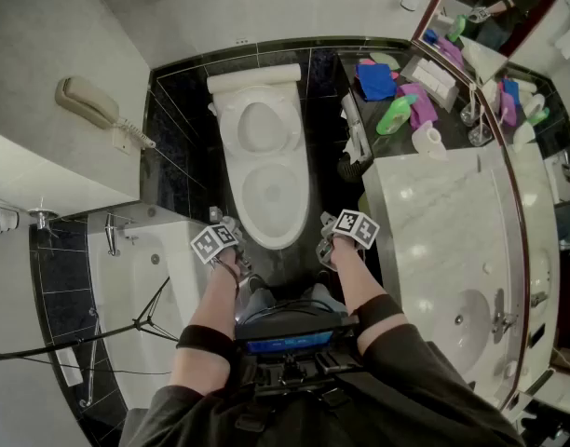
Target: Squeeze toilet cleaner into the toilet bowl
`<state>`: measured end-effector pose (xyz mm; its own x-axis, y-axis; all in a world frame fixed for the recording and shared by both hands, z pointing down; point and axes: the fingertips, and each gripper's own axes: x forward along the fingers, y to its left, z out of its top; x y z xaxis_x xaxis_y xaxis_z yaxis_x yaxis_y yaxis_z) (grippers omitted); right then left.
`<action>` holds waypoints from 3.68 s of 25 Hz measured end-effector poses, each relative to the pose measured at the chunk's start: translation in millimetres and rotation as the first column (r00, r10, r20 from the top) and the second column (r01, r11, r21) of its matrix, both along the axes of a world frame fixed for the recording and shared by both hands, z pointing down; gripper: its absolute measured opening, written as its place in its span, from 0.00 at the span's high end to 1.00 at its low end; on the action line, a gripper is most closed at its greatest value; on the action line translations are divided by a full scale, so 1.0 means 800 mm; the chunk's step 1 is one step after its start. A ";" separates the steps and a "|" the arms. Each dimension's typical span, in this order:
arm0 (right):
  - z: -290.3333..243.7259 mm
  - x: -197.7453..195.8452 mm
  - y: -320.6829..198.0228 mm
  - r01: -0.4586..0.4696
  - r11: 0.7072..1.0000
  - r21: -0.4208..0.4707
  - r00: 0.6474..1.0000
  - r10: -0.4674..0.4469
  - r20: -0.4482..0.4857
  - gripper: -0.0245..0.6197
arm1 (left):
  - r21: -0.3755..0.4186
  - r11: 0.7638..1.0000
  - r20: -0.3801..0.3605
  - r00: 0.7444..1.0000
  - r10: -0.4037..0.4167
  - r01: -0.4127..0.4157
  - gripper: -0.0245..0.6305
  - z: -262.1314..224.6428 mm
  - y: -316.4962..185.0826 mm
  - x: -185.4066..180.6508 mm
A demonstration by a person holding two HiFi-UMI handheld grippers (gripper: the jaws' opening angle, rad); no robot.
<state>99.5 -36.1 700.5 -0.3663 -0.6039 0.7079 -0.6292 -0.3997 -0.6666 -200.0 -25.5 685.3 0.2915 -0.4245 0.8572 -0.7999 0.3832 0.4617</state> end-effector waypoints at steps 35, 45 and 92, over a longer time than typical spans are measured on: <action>-0.300 -0.008 -0.022 0.566 0.649 0.508 0.785 -0.236 -0.573 0.96 | 0.626 0.519 0.533 0.805 0.261 -0.582 0.96 -0.302 -0.042 0.038; -0.306 0.041 -0.015 0.533 0.666 0.522 0.793 -0.179 -0.582 0.96 | 0.652 0.423 0.534 0.778 0.333 -0.629 0.96 -0.310 -0.049 0.101; -0.136 0.393 -0.174 0.285 0.851 0.441 0.813 0.028 -0.581 0.96 | 0.627 -0.099 0.503 0.305 0.809 -0.773 0.42 -0.077 -0.327 0.694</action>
<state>413.8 -175.1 592.0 -0.1113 -0.8954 0.4312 -0.9637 -0.0087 -0.2667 355.1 -286.8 623.6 0.8942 -0.2197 0.3901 -0.2831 -0.9525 0.1124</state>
